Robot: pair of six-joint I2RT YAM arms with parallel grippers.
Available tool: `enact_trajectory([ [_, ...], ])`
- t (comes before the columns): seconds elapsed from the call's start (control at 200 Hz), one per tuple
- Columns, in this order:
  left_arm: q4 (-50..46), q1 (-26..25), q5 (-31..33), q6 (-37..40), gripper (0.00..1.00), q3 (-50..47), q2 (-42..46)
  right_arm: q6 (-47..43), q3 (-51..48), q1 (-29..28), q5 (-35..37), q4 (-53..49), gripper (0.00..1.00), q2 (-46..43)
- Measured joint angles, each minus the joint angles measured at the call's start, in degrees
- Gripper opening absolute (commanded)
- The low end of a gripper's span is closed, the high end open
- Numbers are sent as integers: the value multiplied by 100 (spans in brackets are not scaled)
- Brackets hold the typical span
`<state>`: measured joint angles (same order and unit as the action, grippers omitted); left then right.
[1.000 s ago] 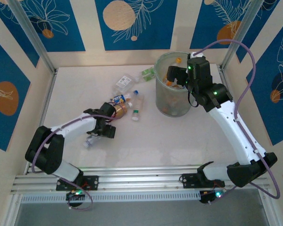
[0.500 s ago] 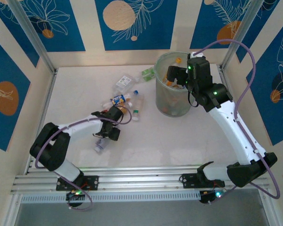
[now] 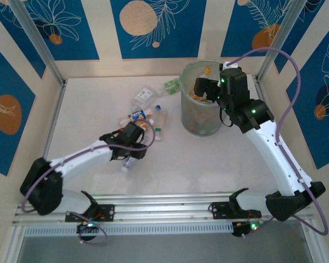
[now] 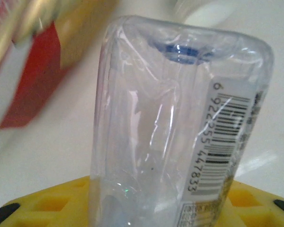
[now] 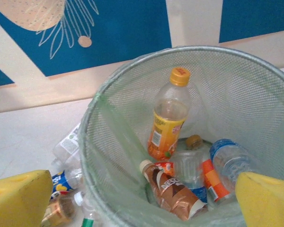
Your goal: Put the plastic bottles in the bin
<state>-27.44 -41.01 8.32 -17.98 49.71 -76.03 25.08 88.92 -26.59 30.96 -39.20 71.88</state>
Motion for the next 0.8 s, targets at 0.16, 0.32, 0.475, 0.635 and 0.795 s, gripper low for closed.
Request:
enact_trajectory([
  [0.16,756,-13,-238,238,49,-232,1021,179,-236,-31,-621,-118,99,-273],
  [0.32,1705,-15,-479,590,50,-549,1587,284,-393,-66,-1604,-142,99,-302],
  [0.475,2538,-15,-752,887,50,-660,1650,328,-435,-264,-2406,-199,99,-188],
  [0.635,3270,-15,-1034,1069,50,-660,1572,310,-435,-645,-2868,-225,99,131],
  [0.795,3606,-15,-1263,1110,50,-621,1346,267,-420,-994,-3119,-219,100,411],
])
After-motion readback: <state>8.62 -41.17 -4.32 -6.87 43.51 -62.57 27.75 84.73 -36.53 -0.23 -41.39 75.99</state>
